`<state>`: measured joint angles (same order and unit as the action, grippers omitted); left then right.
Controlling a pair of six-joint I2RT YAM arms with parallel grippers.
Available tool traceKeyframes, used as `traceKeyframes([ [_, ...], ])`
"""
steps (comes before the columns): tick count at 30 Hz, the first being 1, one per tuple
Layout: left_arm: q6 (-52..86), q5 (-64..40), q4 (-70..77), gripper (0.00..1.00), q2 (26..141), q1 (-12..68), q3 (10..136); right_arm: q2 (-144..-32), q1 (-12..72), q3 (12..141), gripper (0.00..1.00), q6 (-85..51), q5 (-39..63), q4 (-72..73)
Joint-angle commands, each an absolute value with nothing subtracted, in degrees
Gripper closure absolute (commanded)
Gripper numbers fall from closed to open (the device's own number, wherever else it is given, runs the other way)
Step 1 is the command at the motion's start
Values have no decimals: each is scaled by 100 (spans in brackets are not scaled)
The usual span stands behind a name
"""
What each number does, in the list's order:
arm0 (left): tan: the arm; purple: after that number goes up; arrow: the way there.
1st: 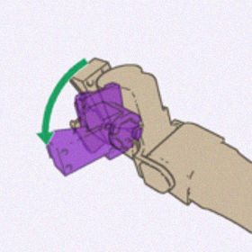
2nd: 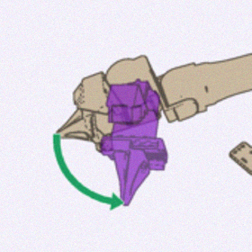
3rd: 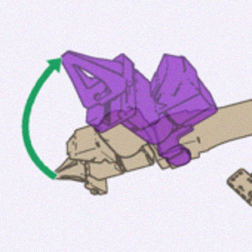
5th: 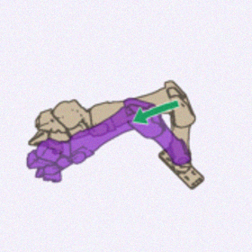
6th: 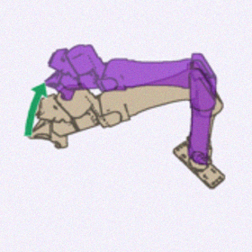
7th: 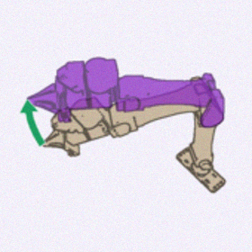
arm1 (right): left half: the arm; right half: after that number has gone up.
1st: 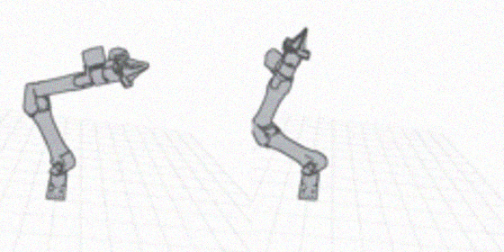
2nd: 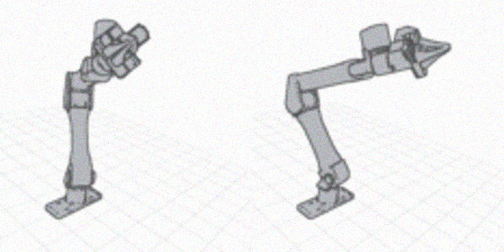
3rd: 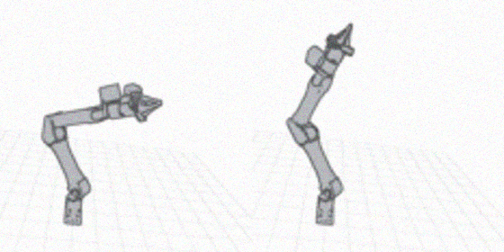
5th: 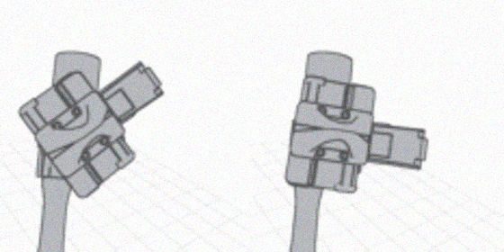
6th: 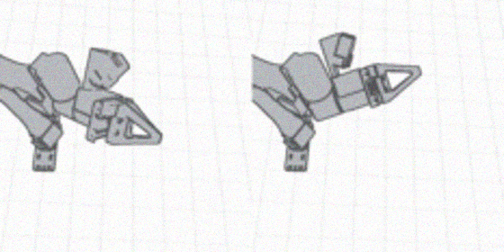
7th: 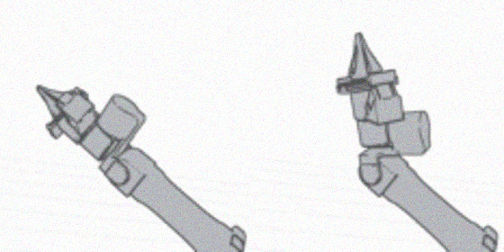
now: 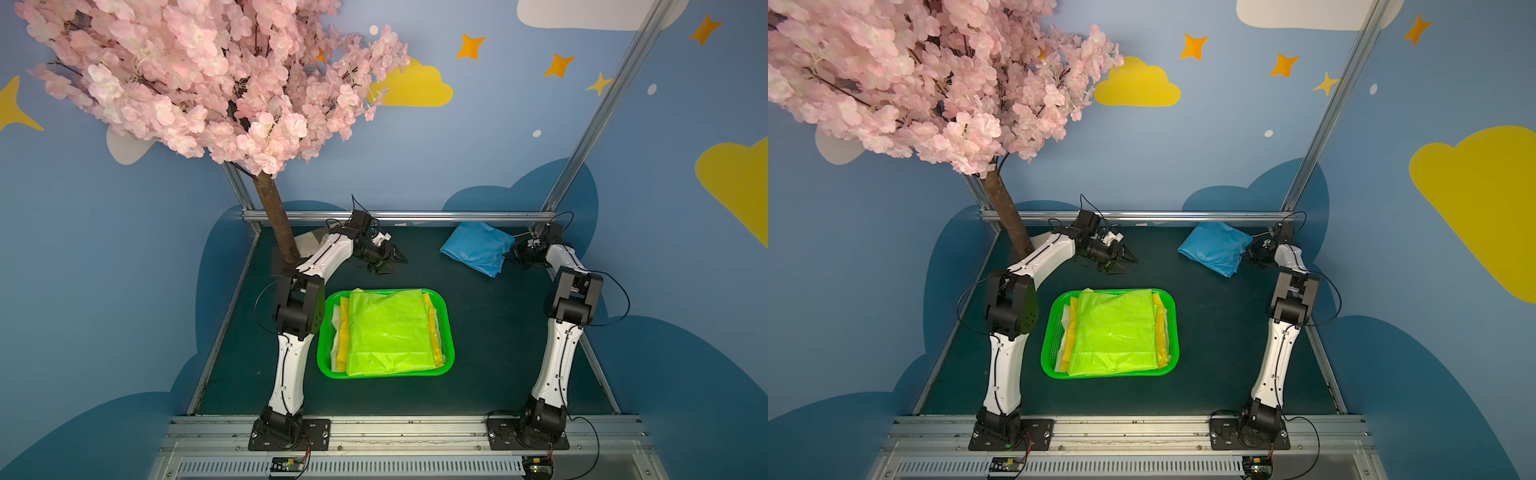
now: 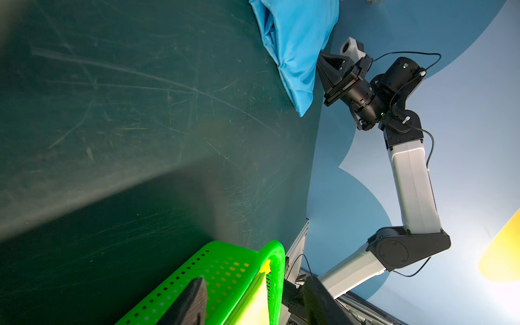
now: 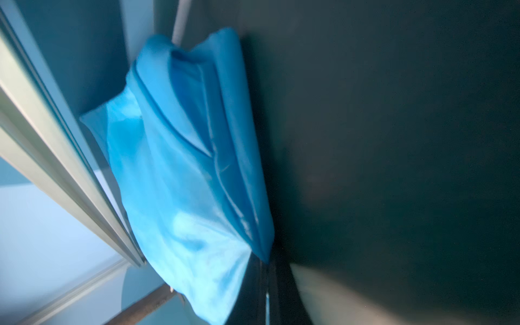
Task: Put the folded raincoat in the basket
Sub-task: Move the raincoat to the center of the board.
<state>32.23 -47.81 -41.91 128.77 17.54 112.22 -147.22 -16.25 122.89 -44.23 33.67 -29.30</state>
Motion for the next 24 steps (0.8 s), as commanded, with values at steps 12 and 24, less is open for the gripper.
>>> traceKeyframes([
  [12, 3155, -4614, -4342, 41, 12530, 1855, 10955, -13802, -1836, 11098, 100, -4420, 3560, -971],
  [24, 3069, -4755, -4241, 41, 12244, 1871, 10602, -12308, -428, 9304, 100, -3453, 4535, -642],
])
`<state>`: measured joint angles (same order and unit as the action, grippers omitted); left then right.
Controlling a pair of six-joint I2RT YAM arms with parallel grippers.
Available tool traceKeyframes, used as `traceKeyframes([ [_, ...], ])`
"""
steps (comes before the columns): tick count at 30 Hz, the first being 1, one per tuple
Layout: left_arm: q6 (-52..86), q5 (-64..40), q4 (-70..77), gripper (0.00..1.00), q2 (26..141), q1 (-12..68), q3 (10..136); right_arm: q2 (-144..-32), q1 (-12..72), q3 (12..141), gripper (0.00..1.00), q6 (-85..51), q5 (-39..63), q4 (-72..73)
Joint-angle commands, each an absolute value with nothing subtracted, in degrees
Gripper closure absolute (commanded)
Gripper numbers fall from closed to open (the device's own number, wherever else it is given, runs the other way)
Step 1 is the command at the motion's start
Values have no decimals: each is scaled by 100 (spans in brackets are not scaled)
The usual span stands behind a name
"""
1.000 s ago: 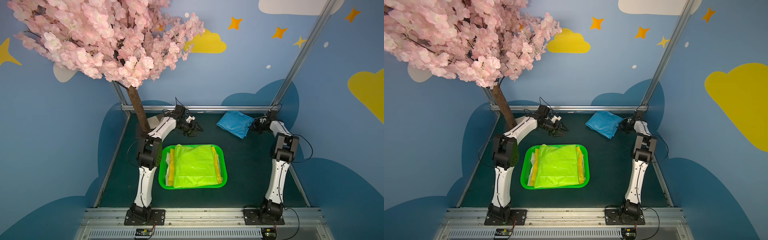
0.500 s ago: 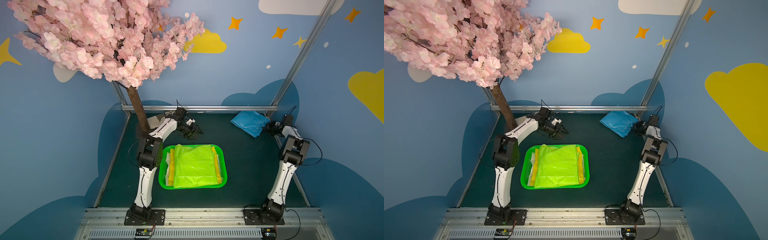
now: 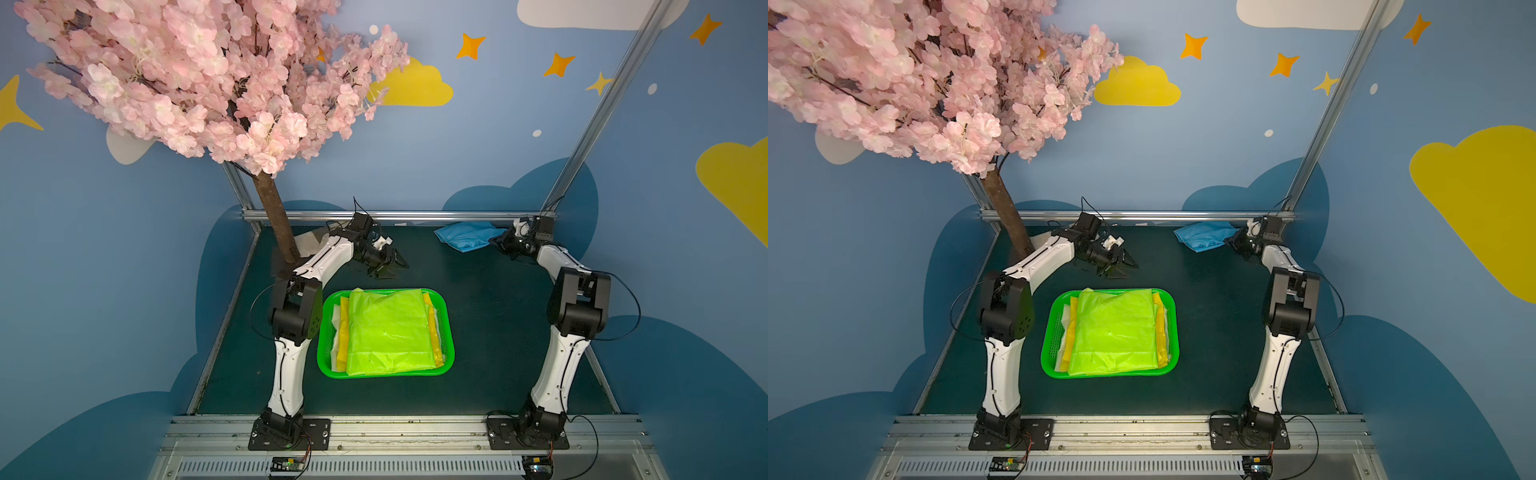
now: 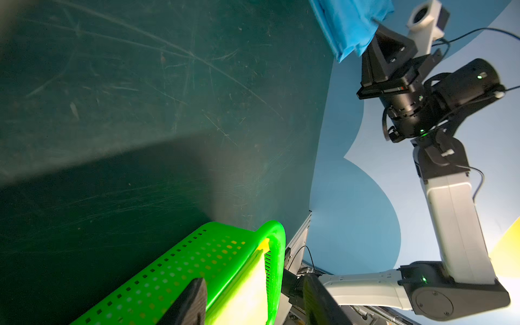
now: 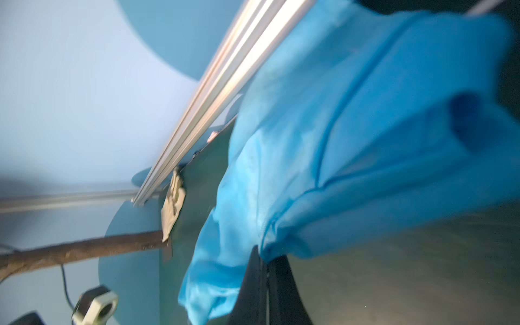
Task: Put the folded raincoat in the basket
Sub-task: Move the raincoat to the center of the board.
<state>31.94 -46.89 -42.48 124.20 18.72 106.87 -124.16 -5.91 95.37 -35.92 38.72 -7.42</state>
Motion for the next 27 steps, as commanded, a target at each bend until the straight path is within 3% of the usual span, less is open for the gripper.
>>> traceKeyframes([
  [1, 3046, -4755, -4228, 41, 12217, 1872, 10592, -12321, -328, 9234, 100, -3491, 4708, -693],
  [7, 2981, -4774, -4180, 41, 12149, 1816, 10600, -12293, -252, 8796, 100, -3402, 4757, -856],
  [16, 2914, -4824, -4120, 41, 12211, 1802, 10505, -12974, -1154, 9656, 100, -3808, 4368, -1129],
  [21, 2887, -4796, -4155, 41, 12240, 1774, 10491, -13374, -1773, 10377, 100, -4340, 3372, -1619],
  [27, 2882, -4772, -4252, 41, 12237, 1768, 10556, -12793, -1979, 10261, 100, -4172, 1596, -1595],
])
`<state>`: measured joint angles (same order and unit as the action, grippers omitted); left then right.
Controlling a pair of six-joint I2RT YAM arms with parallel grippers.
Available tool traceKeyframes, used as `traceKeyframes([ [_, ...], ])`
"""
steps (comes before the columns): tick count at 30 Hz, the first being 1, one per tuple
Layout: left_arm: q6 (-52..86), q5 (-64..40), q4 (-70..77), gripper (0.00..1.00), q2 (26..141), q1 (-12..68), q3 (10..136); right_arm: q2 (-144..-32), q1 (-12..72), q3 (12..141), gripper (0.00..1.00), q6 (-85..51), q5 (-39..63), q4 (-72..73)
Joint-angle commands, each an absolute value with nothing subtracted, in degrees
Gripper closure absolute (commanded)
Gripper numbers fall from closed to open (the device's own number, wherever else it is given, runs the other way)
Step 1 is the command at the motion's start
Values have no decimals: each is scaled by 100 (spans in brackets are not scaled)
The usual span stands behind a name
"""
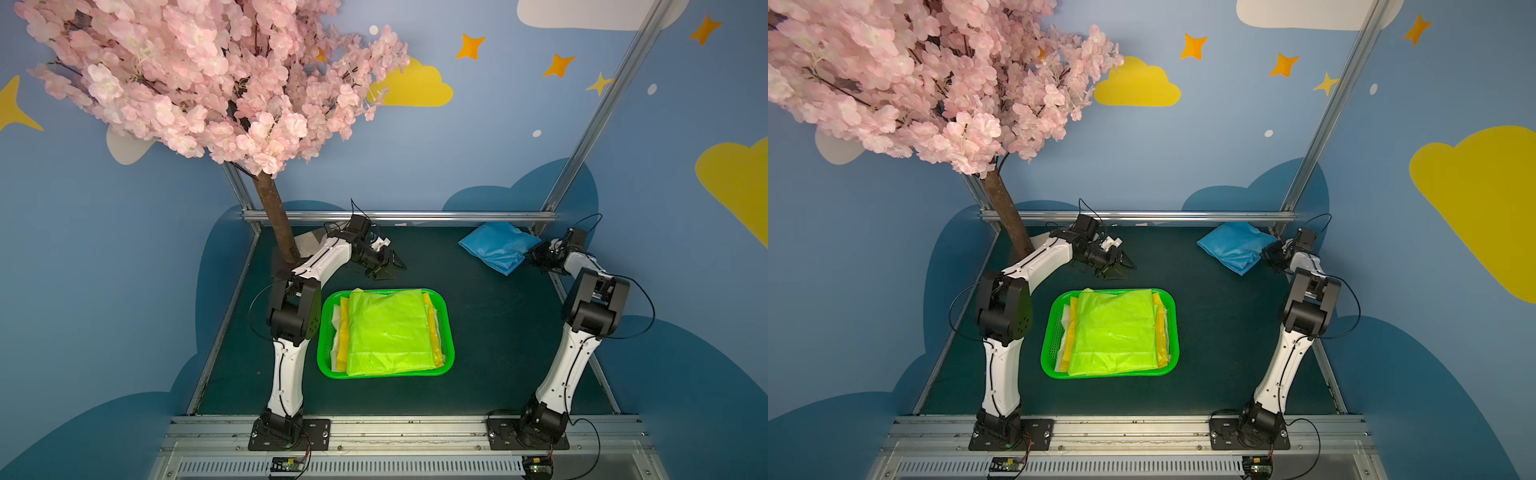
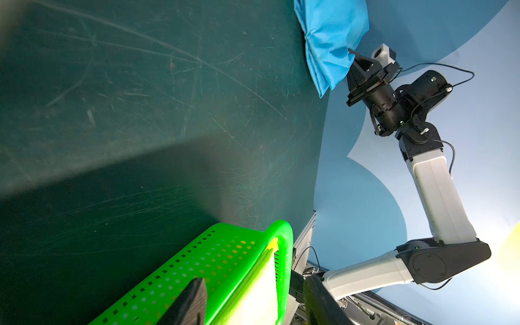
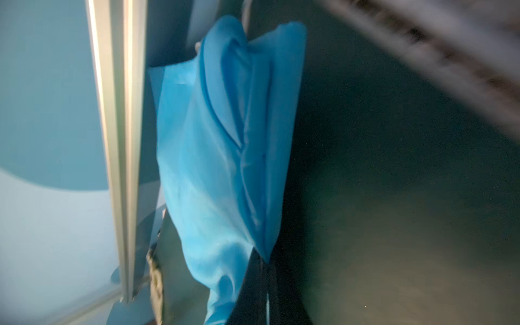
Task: Put the folded raincoat in the basket
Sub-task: Move the raincoat to the center of the board.
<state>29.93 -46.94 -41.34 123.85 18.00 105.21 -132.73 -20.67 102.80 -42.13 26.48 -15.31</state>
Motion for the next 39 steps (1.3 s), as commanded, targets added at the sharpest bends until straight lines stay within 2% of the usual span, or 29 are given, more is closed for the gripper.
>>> traceKeyframes([
  [1, 2882, -4773, -4262, 41, 12246, 1767, 10564, -12662, -1959, 10177, 100, -4075, 1510, -1506],
  [4, 2884, -4740, -4280, 41, 12261, 1767, 10569, -12124, -1800, 9574, 100, -3663, 674, -1279],
  [11, 2886, -4694, -4323, 41, 12235, 1799, 10496, -10923, -1505, 7938, 100, -3287, -192, -268],
  [20, 2927, -4582, -4274, 41, 12111, 1824, 10361, -10527, -698, 7551, 100, -3054, 927, -580],
  [23, 2963, -4593, -4228, 41, 12081, 1837, 10326, -10556, -210, 7533, 100, -2835, 856, -768],
  [28, 2922, -4580, -4228, 41, 11993, 1859, 10274, -10777, 248, 7539, 100, -2761, 1331, -846],
  [31, 2870, -4561, -4263, 41, 11973, 1860, 10229, -11003, 631, 8011, 100, -2212, 1338, -1387],
  [35, 2847, -4553, -4220, 41, 11967, 1850, 10128, -11366, 762, 8437, 100, -1926, 1617, -1791],
  [39, 2805, -4560, -4201, 41, 11993, 1846, 10067, -11538, 547, 8443, 100, -2161, 1750, -1734],
])
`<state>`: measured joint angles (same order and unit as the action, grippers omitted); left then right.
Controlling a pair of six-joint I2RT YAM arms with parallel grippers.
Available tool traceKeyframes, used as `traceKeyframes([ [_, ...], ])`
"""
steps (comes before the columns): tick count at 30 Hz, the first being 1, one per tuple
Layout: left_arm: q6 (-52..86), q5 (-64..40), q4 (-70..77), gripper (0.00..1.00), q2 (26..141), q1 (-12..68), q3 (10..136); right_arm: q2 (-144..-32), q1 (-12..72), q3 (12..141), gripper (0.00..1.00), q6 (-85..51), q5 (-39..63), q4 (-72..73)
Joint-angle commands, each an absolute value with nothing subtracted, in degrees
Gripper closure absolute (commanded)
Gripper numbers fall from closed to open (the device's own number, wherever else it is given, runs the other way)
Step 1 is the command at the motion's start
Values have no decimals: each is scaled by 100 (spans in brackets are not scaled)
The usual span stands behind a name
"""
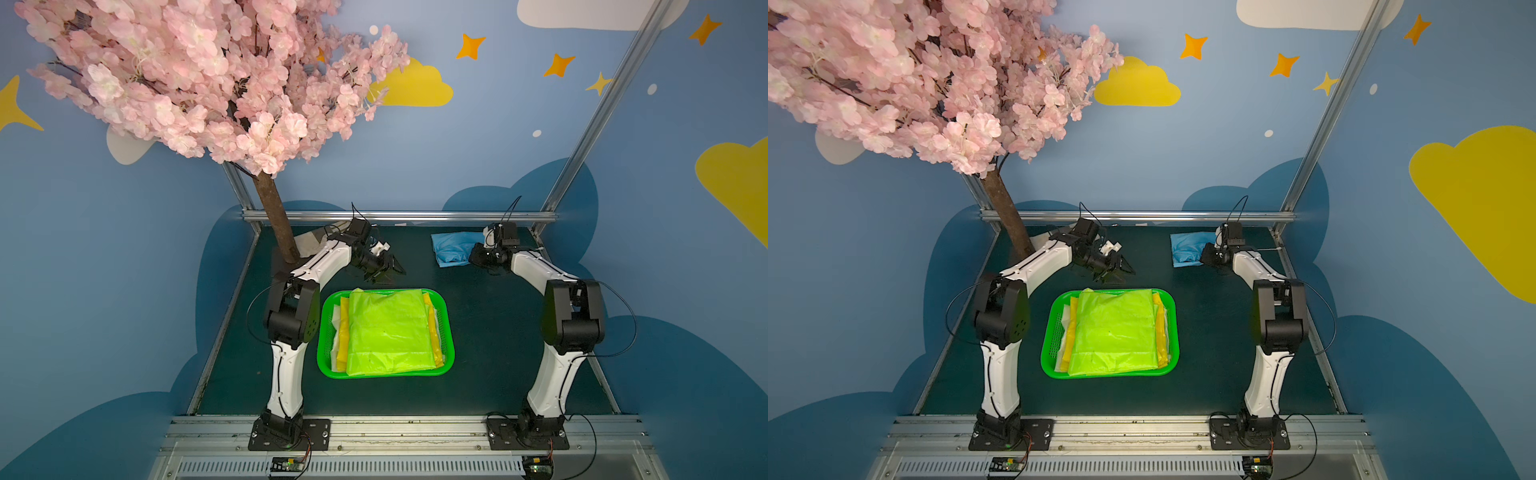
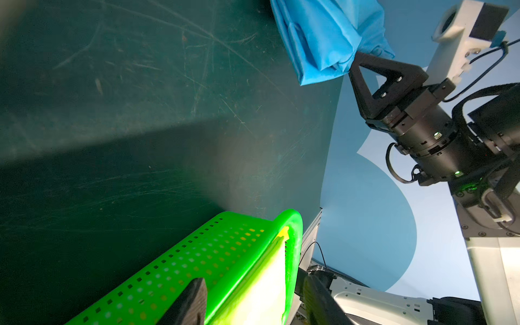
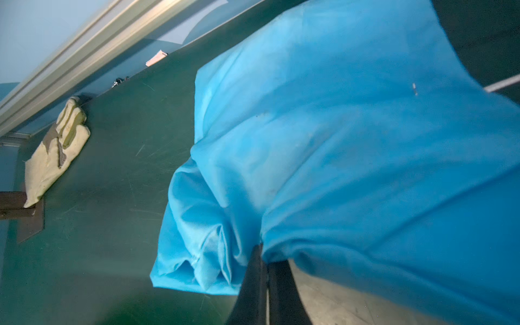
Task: Put the folded raincoat in the basket
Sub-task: Move the raincoat to the center of the board.
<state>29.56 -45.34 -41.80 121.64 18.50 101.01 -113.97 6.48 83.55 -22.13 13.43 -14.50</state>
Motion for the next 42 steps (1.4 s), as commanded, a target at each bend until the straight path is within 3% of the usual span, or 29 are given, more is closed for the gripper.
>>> traceKeyframes([
  [1, 2791, -4562, -4210, 41, 11991, 1848, 10064, -11573, 428, 8446, 100, -2307, 1794, -1726],
  [9, 2749, -4552, -4219, 41, 12006, 1814, 10037, -12087, -960, 8363, 97, -3630, 2728, -1219],
  [14, 2782, -4553, -4159, 41, 12043, 1822, 10011, -12057, -1404, 8018, 91, -3945, 2859, -789],
  [19, 2821, -4579, -4120, 41, 12075, 1837, 10028, -12221, -1675, 7962, 91, -4301, 2963, -503],
  [28, 2819, -4544, -4223, 41, 12008, 1839, 10061, -11481, -2241, 7164, 100, -4883, 1629, 95],
  [34, 2813, -4510, -4236, 41, 11997, 1862, 10011, -9921, -2191, 5993, 100, -4233, 73, 347],
  [42, 2866, -4492, -4228, 41, 11987, 1931, 10017, -8151, -1846, 4922, 100, -3465, -1473, -359],
])
